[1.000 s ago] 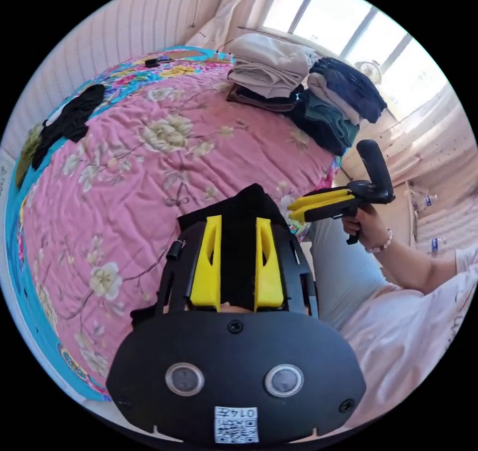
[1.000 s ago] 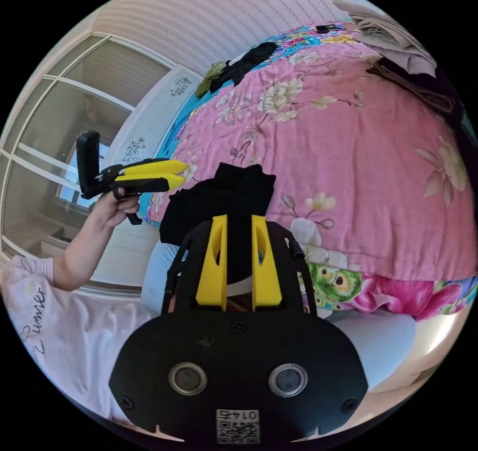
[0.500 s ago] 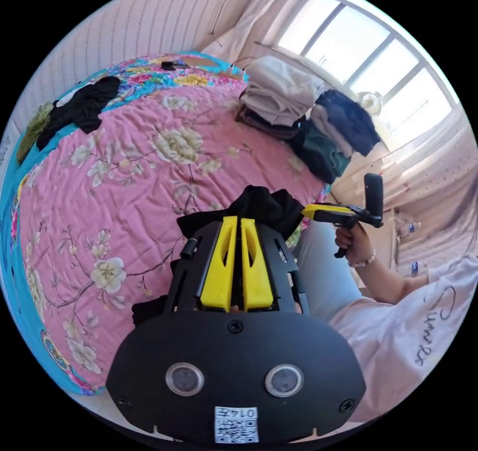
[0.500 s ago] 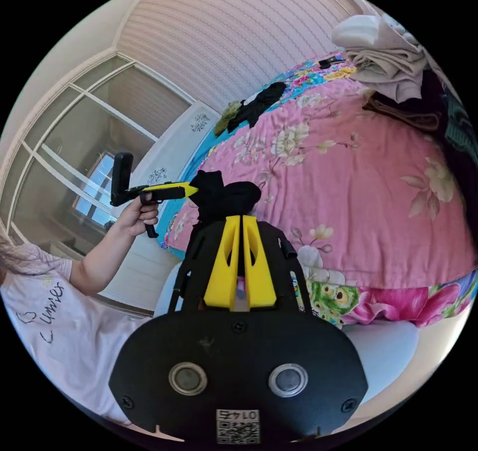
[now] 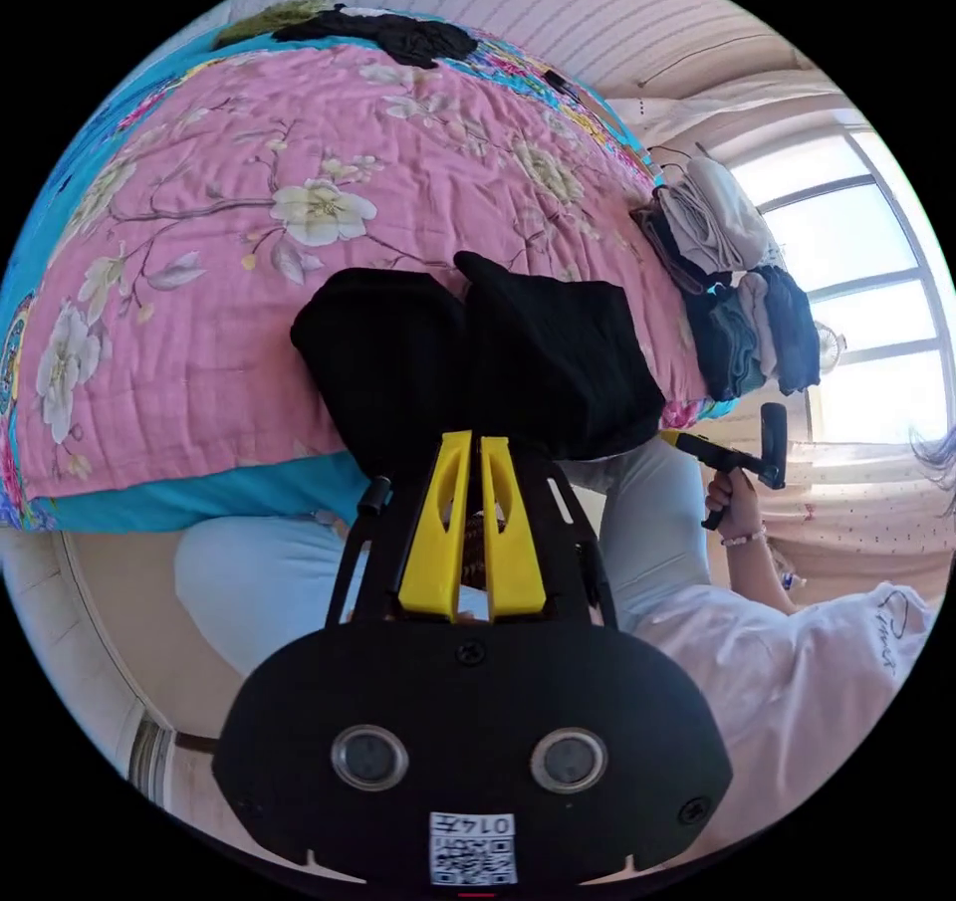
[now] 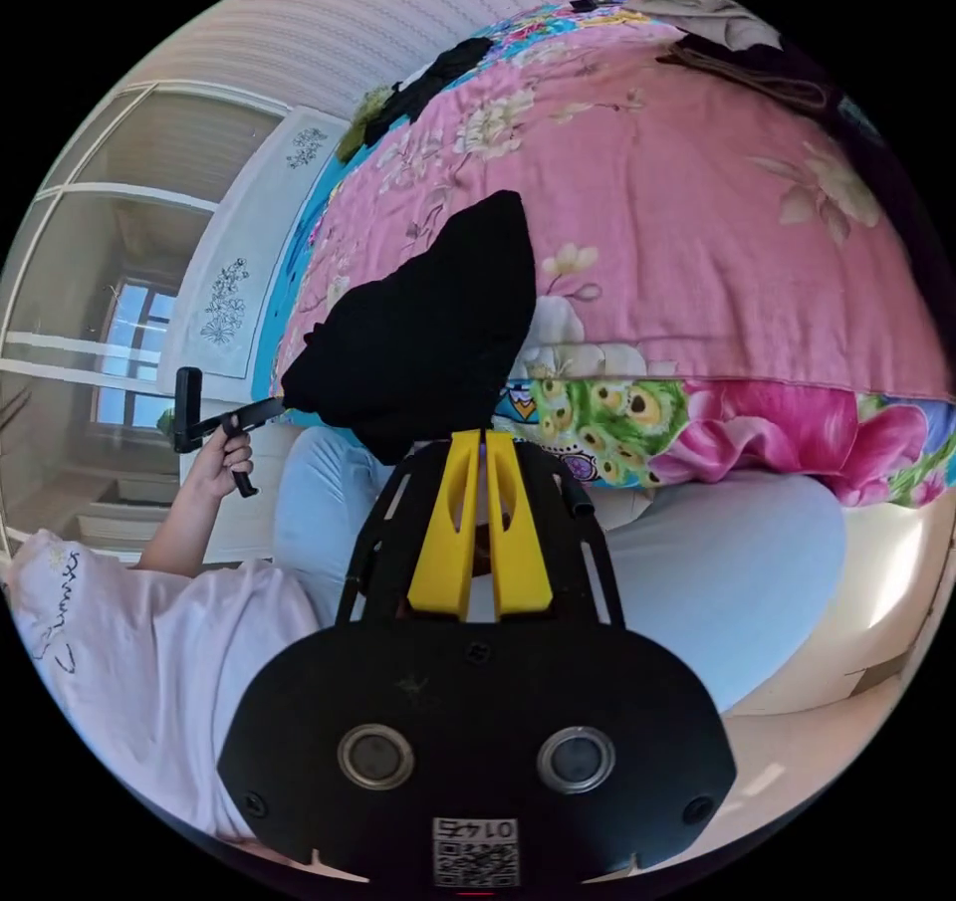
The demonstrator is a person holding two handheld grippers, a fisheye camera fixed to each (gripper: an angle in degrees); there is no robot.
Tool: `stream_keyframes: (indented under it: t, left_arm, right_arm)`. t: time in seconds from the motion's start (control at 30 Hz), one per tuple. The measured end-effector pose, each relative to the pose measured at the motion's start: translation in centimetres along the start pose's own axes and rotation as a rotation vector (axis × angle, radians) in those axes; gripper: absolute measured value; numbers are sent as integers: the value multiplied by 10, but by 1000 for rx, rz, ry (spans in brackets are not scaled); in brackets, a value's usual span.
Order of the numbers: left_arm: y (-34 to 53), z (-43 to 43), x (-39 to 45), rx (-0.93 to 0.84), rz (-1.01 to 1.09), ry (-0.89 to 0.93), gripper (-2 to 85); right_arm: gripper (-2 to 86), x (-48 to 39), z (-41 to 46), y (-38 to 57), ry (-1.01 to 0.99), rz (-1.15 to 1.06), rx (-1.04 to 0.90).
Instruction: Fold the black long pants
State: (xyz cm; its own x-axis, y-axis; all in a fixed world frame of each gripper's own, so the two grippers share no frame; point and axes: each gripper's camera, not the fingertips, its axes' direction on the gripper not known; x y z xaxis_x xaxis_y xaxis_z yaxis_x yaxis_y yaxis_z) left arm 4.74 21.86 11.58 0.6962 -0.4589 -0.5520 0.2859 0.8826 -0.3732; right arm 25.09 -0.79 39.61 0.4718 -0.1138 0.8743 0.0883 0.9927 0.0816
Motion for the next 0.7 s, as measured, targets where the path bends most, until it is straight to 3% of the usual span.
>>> stream_keyframes:
  t: [0.3,0.43,0.57,0.7]
  left_arm:
    - [-27,-49,21,111,114,-69,62]
    - [-45,-17,20,59,67,94,83]
    - [-45,13,12,-90,1,78,8]
    - [-18,-50,33,59,138,149,-8]
  right_arm:
    - [89,-26,-3,-41,12,40,177]
    - [62,-43,39,-62,-7,56,85]
    - [16,-76,69,-64,42,32,43]
    - [7,-115,62,-65,43,-30,128]
